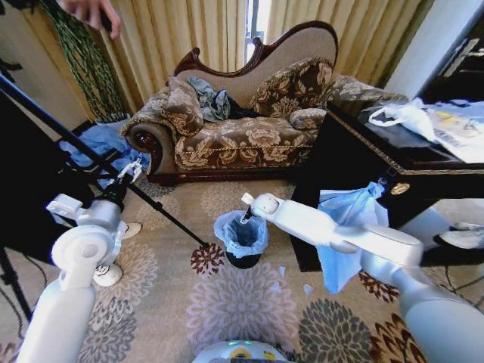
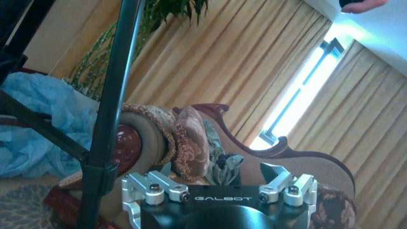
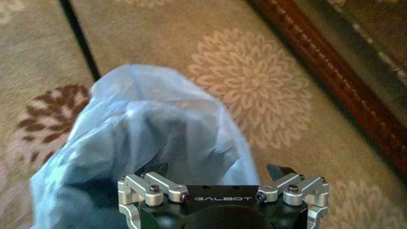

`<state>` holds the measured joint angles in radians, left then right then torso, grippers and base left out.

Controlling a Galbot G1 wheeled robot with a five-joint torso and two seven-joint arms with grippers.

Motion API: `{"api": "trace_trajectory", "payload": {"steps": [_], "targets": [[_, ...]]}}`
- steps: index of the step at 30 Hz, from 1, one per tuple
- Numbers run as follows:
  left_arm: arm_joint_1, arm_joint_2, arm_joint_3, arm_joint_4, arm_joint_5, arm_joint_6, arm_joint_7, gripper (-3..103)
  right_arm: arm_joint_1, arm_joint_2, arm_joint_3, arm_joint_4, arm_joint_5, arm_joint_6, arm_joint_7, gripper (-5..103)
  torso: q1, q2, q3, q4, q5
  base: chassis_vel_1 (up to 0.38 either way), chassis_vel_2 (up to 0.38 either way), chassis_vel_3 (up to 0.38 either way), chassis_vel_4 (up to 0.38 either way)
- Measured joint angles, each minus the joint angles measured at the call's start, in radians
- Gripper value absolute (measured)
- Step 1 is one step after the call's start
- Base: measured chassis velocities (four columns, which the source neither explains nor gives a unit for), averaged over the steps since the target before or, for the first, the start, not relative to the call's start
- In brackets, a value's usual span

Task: Place a garbage bag over the trash bin.

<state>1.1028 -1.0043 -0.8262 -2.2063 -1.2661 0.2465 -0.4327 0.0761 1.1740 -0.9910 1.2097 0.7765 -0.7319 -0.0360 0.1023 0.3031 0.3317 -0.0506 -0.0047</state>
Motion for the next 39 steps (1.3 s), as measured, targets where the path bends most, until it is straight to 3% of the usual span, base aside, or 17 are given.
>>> {"api": "trace_trajectory", "payload": {"steps": [10, 24, 33, 39], "targets": [[-0.002, 0.005, 0.009, 0.007, -0.001, 0.0, -0.001, 97, -0.045, 0.054, 0.008, -0.1, -0.039, 0.001, -0.006, 100, 0.0, 0.0, 0.0, 0.0006, -0.0002, 0.0, 0.0, 0.0, 0.0], [-0.018, 0.0, 0.03, 0.023, 0.003, 0.0, -0.001, 97, -0.071, 0.077, 0.016, -0.166, -0.062, 0.021, -0.008, 100, 0.0, 0.0, 0.0, 0.0001, -0.0001, 0.0, 0.0, 0.0, 0.0], [-0.001, 0.005, 0.023, 0.028, 0.003, -0.001, 0.001, 97, -0.072, 0.141, 0.037, -0.234, -0.075, 0.043, -0.01, 100, 0.0, 0.0, 0.0, 0.0004, -0.0002, 0.0, 0.0, 0.0, 0.0], [-0.011, 0.004, 0.026, 0.029, 0.003, -0.001, 0.001, 97, -0.044, 0.128, 0.03, -0.218, -0.071, 0.037, -0.018, 100, 0.0, 0.0, 0.0, 0.0002, -0.0002, 0.0, 0.0, 0.0, 0.0]]}}
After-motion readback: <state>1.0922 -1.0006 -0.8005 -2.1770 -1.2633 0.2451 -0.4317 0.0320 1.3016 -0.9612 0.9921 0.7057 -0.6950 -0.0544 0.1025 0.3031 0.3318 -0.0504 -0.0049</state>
